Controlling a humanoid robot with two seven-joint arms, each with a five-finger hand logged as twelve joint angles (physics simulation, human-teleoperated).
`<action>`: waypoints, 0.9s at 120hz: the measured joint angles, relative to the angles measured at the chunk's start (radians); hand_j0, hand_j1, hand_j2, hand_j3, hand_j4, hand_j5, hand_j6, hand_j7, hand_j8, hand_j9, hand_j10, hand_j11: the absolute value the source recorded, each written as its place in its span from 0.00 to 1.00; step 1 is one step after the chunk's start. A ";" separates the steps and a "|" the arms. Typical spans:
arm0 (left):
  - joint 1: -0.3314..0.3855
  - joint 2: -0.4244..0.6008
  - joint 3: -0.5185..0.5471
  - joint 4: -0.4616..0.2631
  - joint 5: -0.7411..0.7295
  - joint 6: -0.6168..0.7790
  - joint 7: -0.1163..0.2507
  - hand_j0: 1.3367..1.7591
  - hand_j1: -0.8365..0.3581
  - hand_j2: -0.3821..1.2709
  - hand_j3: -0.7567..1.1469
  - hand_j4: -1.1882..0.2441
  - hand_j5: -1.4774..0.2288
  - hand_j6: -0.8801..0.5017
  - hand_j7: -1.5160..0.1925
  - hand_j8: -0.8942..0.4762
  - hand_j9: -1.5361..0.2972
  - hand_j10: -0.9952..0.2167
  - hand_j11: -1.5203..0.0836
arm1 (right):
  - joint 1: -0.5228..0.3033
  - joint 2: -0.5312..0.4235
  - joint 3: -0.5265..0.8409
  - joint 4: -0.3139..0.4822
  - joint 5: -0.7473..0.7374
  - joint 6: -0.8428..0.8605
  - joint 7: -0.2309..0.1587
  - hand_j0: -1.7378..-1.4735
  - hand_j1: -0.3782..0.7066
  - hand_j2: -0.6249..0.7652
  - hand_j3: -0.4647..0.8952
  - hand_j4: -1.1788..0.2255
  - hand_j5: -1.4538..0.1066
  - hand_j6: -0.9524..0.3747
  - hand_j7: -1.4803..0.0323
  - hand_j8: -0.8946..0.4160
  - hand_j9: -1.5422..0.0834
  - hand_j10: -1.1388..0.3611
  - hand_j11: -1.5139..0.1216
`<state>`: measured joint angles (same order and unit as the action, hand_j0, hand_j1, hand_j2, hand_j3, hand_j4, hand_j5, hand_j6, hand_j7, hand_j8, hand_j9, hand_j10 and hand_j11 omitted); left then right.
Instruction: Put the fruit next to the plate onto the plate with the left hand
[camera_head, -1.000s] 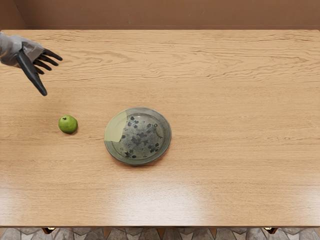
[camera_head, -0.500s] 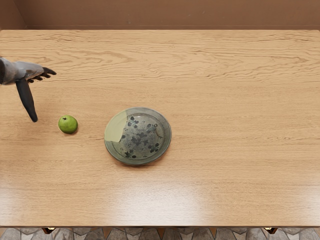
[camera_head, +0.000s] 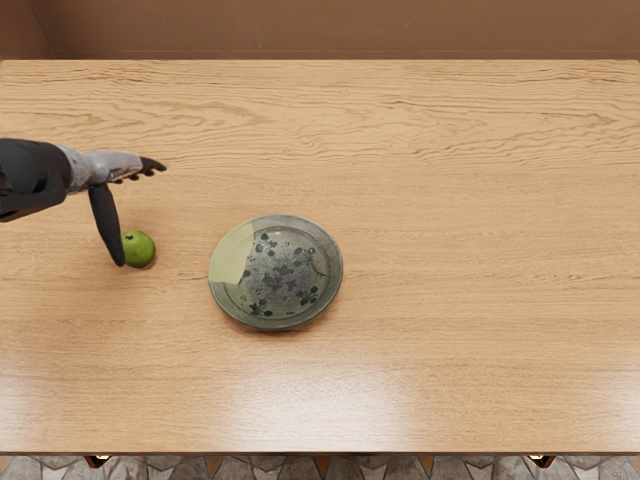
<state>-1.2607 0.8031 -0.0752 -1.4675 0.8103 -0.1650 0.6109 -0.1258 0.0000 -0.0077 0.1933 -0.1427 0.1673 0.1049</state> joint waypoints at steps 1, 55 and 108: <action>0.006 0.000 0.000 -0.001 0.000 0.007 0.000 0.76 0.96 0.24 0.40 0.80 0.84 0.61 0.86 0.63 0.82 0.79 0.92 | 0.000 0.000 0.000 0.000 0.000 0.000 0.000 0.30 0.04 0.45 0.34 0.83 0.93 0.71 0.97 0.68 0.94 0.75 0.92; 0.146 0.011 0.003 -0.128 0.148 0.340 0.000 0.76 0.95 0.24 0.40 0.80 0.83 0.60 0.85 0.62 0.81 0.78 0.91 | 0.000 0.000 0.000 0.000 0.000 0.000 0.000 0.30 0.04 0.45 0.34 0.83 0.93 0.71 0.97 0.68 0.94 0.75 0.92; 0.209 0.003 0.002 -0.141 0.168 0.405 0.000 0.76 0.88 0.25 0.40 0.75 0.78 0.55 0.80 0.56 0.76 0.72 0.86 | 0.000 0.000 0.000 0.000 0.000 0.000 0.000 0.30 0.04 0.45 0.34 0.83 0.93 0.71 0.97 0.68 0.94 0.75 0.92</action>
<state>-1.0520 0.8058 -0.0736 -1.6084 0.9784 0.2397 0.6109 -0.1256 0.0000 -0.0076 0.1933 -0.1426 0.1673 0.1052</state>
